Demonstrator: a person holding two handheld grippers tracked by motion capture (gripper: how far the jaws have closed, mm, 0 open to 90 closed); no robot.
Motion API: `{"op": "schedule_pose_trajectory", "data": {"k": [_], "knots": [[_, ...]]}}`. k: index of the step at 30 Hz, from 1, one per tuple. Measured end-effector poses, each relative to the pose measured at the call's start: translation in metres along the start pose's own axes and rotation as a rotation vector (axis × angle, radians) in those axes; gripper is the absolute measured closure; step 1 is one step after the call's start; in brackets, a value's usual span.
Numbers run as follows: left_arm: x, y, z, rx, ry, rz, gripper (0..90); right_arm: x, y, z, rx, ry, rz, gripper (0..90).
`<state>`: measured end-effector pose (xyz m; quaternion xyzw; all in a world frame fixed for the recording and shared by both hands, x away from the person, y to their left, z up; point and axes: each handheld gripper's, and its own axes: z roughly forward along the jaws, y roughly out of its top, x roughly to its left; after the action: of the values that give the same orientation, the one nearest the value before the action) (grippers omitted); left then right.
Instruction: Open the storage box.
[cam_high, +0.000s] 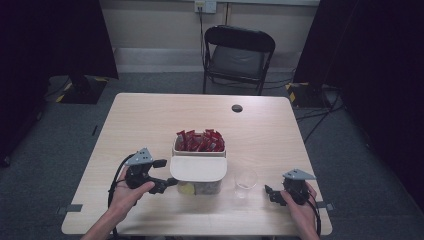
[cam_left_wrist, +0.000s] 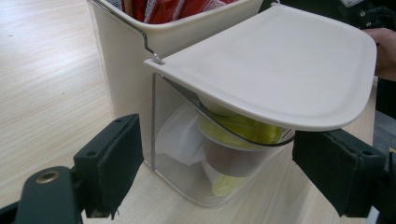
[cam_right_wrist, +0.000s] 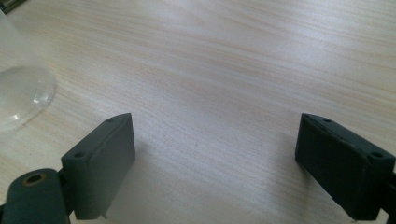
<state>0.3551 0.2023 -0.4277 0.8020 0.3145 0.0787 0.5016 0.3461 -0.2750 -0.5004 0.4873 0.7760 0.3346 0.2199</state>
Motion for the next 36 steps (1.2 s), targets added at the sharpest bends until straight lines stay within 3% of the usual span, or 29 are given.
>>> {"op": "schedule_pose_trajectory", "data": {"k": [6, 13, 20, 24, 36], "knots": [[0.001, 0.006, 0.002, 0.008, -0.025, -0.018, 16.3, 0.000, 0.000, 0.000, 0.000, 0.000, -0.001, 11.6], [0.002, 0.020, 0.001, -0.017, -0.015, -0.012, 15.8, 0.000, 0.000, 0.000, -0.001, 0.000, -0.001, 11.6], [0.003, 0.035, 0.002, 0.002, -0.012, 0.010, 15.7, 0.000, 0.000, 0.000, -0.001, 0.000, -0.001, 11.6], [0.004, 0.038, 0.002, -0.014, -0.014, 0.005, 15.7, 0.000, 0.000, 0.000, 0.000, 0.000, -0.001, 11.6], [0.007, 0.049, 0.002, 0.000, -0.013, 0.010, 15.6, 0.000, 0.000, 0.000, 0.000, 0.000, -0.001, 11.6]]}}
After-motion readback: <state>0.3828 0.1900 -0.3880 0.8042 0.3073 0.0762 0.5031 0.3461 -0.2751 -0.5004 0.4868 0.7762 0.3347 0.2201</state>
